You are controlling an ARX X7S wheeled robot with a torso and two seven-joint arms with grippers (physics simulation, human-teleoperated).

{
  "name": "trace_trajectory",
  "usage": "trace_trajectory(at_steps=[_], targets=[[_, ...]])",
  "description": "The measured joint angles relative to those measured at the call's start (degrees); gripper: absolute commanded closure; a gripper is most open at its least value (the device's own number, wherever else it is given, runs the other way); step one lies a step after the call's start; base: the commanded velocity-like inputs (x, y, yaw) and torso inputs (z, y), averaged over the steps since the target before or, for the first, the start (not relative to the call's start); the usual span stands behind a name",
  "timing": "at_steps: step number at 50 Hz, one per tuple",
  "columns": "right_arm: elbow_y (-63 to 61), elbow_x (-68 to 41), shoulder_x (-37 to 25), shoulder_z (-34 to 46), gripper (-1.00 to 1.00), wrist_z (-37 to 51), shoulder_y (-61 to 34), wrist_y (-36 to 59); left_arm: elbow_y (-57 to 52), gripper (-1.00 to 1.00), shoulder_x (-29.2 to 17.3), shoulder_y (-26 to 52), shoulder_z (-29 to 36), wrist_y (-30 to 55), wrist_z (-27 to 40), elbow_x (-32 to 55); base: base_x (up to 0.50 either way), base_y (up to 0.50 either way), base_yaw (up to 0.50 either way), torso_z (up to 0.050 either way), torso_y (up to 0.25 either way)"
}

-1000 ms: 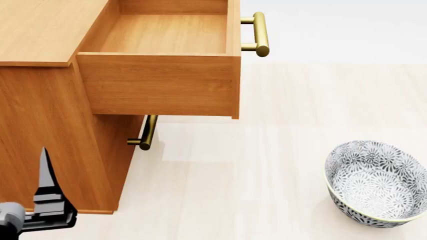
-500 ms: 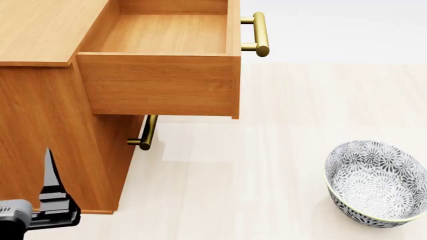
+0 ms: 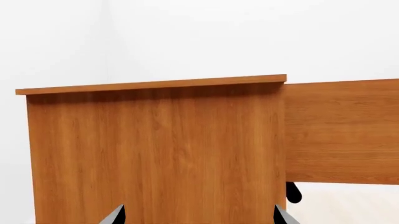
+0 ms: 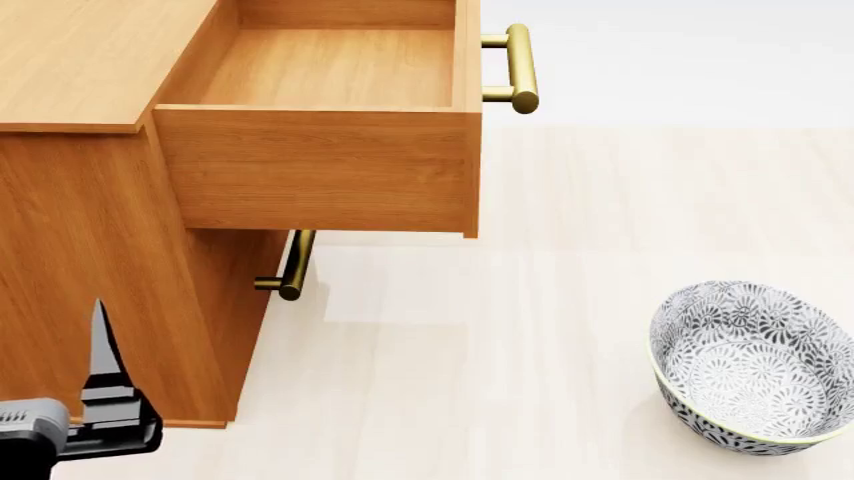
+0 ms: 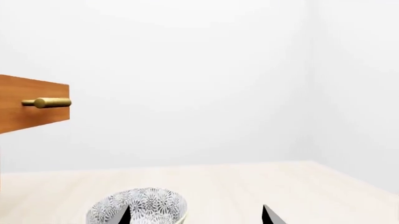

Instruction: Put the ketchup in the top drawer of the cabinet.

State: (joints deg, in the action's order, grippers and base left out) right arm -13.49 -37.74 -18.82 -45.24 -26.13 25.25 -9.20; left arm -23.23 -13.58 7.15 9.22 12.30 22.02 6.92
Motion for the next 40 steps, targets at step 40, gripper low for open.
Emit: trace_trajectory(at_steps=[40], targets=[[12.8, 4.4, 4.2, 4.2, -1.0, -4.6, -5.2, -7.3, 1.4, -1.0, -0.8, 0.3, 0.2, -0.9, 1.2, 1.2, 0.0, 0.0, 0.0, 0.0, 0.0]])
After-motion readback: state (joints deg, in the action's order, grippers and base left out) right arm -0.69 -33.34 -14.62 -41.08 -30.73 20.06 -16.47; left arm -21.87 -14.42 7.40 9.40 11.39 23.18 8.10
